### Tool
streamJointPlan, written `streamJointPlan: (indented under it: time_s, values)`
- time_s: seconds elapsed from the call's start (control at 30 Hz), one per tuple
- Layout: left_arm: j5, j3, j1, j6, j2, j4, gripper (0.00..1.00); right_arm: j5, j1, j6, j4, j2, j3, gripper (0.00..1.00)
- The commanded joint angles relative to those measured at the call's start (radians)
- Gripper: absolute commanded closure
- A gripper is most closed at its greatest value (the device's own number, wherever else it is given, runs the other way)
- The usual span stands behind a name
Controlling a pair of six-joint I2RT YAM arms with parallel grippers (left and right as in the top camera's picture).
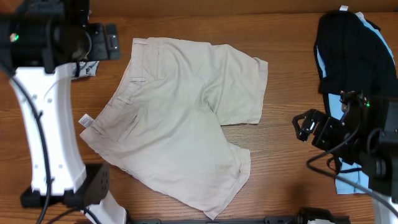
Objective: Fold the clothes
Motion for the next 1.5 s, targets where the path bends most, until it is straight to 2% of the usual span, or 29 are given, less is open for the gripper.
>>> streamJointPlan:
  time_s: [0.0, 0.33, 0.47, 0.63, 0.83, 0.93, 1.07, 1.17, 1.43, 1.47]
  values:
    - [-0.089, 0.0, -0.012, -0.009, -0.122, -0.002, 0.0, 0.006, 0.003, 0.005, -0.002, -0.013, 0.018, 0.0]
    - [-0.139, 0.0, -0.012, -0.014, -0.354, -0.002, 0.0, 0.002, 0.036, 0.006, -0.025, -0.014, 0.016, 0.0]
    - [-0.11, -0.005, -0.012, -0.047, -0.402, -0.002, 0.0, 0.015, 0.159, 0.066, -0.021, -0.014, 0.001, 0.0]
    - [-0.043, -0.092, -0.012, -0.055, -0.405, -0.002, 0.0, 0.159, 0.356, 0.253, 0.008, -0.011, -0.12, 0.0]
    - [-0.042, -0.307, -0.012, -0.066, -0.367, -0.001, 0.0, 0.173, 0.57, 0.407, 0.197, 0.026, -0.369, 0.0]
    - [-0.042, -0.404, -0.012, -0.066, -0.33, 0.022, 0.0, 0.192, 0.638, 0.435, 0.303, 0.087, -0.472, 0.0]
    - [-0.041, -0.498, -0.013, -0.066, -0.279, 0.092, 0.0, 0.219, 0.655, 0.407, 0.415, 0.196, -0.539, 0.0]
    - [-0.04, -0.543, -0.013, -0.066, -0.234, 0.141, 0.0, 0.228, 0.654, 0.33, 0.496, 0.305, -0.551, 0.06]
    - [-0.034, -0.559, -0.013, -0.061, -0.093, 0.165, 0.0, 0.229, 0.654, 0.208, 0.646, 0.538, -0.551, 0.39]
    - [-0.034, -0.559, -0.013, -0.061, -0.077, 0.165, 0.0, 0.229, 0.654, 0.199, 0.66, 0.557, -0.551, 0.4]
